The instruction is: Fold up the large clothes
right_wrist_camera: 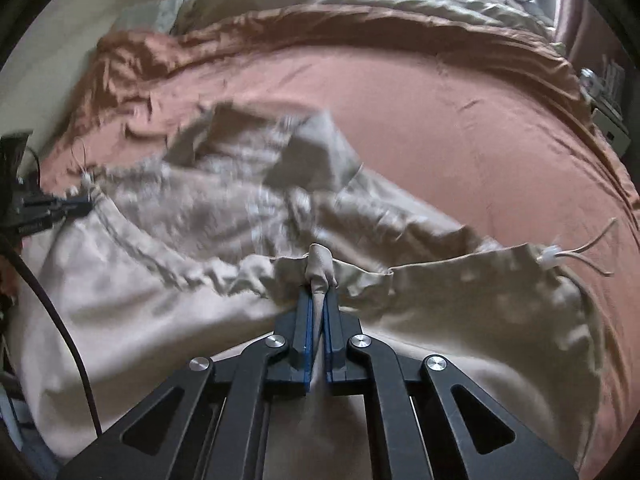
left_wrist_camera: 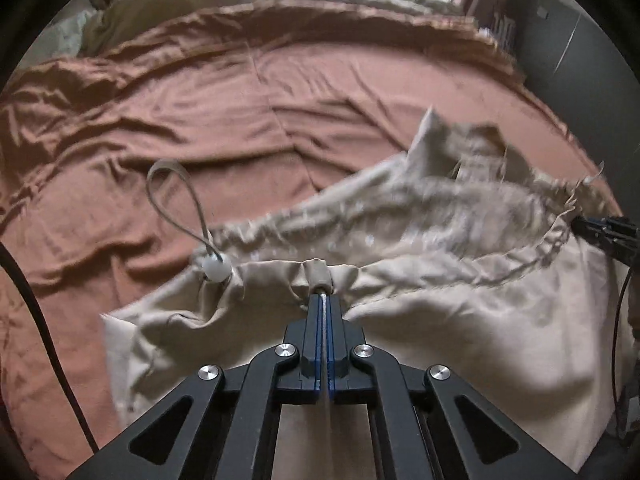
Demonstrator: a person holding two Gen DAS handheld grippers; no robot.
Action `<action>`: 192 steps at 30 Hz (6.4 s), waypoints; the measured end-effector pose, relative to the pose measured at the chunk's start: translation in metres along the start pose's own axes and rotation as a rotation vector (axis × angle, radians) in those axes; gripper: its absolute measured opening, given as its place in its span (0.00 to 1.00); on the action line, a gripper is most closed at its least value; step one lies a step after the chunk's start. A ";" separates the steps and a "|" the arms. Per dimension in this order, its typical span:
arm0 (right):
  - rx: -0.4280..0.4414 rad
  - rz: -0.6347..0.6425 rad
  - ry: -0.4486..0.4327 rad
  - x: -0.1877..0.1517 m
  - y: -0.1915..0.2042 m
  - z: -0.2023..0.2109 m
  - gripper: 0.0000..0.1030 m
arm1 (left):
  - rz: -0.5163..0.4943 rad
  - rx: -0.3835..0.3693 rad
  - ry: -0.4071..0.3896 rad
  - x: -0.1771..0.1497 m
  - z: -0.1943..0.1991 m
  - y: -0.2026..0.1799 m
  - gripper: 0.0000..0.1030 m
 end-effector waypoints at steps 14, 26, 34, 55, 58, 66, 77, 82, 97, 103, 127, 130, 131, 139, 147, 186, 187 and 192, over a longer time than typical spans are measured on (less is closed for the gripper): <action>-0.054 -0.058 0.033 0.004 0.011 -0.045 0.01 | 0.046 0.015 -0.026 0.024 -0.031 0.010 0.01; -0.035 -0.123 0.042 0.009 0.004 -0.029 0.02 | 0.095 0.015 -0.004 0.019 -0.024 0.017 0.08; -0.005 -0.171 -0.029 0.007 0.025 0.039 0.74 | 0.167 -0.030 -0.116 0.001 0.061 0.031 0.68; 0.063 -0.128 -0.086 -0.029 0.128 0.161 0.71 | 0.419 -0.116 -0.144 -0.139 0.169 0.105 0.68; 0.070 -0.133 -0.078 -0.033 0.139 0.162 0.71 | 0.462 -0.135 -0.148 -0.156 0.172 0.113 0.68; 0.114 -0.139 0.002 -0.069 0.176 0.135 0.35 | 0.551 -0.245 -0.115 -0.191 0.167 0.116 0.73; 0.128 -0.150 0.125 -0.112 0.182 0.065 0.28 | 0.694 -0.372 -0.041 -0.206 0.129 0.097 0.73; 0.129 -0.144 0.083 -0.113 0.182 0.056 0.28 | 0.752 -0.341 -0.052 -0.209 0.111 0.103 0.63; 0.128 -0.138 0.056 -0.122 0.185 0.064 0.28 | 0.779 -0.311 -0.084 -0.204 0.117 0.114 0.39; 0.106 -0.128 0.057 -0.122 0.187 0.068 0.28 | 0.821 -0.387 -0.087 -0.209 0.119 0.106 0.68; 0.057 -0.137 0.132 -0.053 0.158 0.006 0.28 | 0.891 -0.366 -0.157 -0.189 0.113 0.117 0.40; 0.061 -0.159 0.132 -0.040 0.148 -0.007 0.28 | 0.908 -0.378 -0.163 -0.188 0.114 0.118 0.40; 0.061 -0.163 0.129 -0.036 0.145 -0.011 0.28 | 0.915 -0.380 -0.164 -0.187 0.114 0.118 0.40; 0.056 -0.215 0.106 -0.009 0.121 -0.039 0.17 | 0.935 -0.362 -0.181 -0.186 0.122 0.118 0.40; 0.037 -0.259 0.088 0.016 0.100 -0.070 0.11 | 0.947 -0.309 -0.151 -0.189 0.110 0.123 0.40; 0.241 -0.265 -0.029 -0.082 0.144 0.053 0.14 | 0.653 -0.523 -0.361 -0.077 0.218 0.010 0.15; 0.241 -0.263 -0.018 -0.089 0.149 0.054 0.14 | 0.637 -0.532 -0.368 -0.072 0.223 0.003 0.15; 0.272 -0.302 0.029 -0.120 0.165 0.050 0.14 | 0.554 -0.570 -0.388 -0.049 0.247 -0.038 0.15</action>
Point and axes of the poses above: each gripper's, at about its wrist camera, not at the fingertips, and z roughly against the way its jaws point, y to its left, x to its top, the point moved 9 cm from there along -z, roughly the way its jaws point, and after that the axes turned 13 degrees about z, right-handed, at the moved point
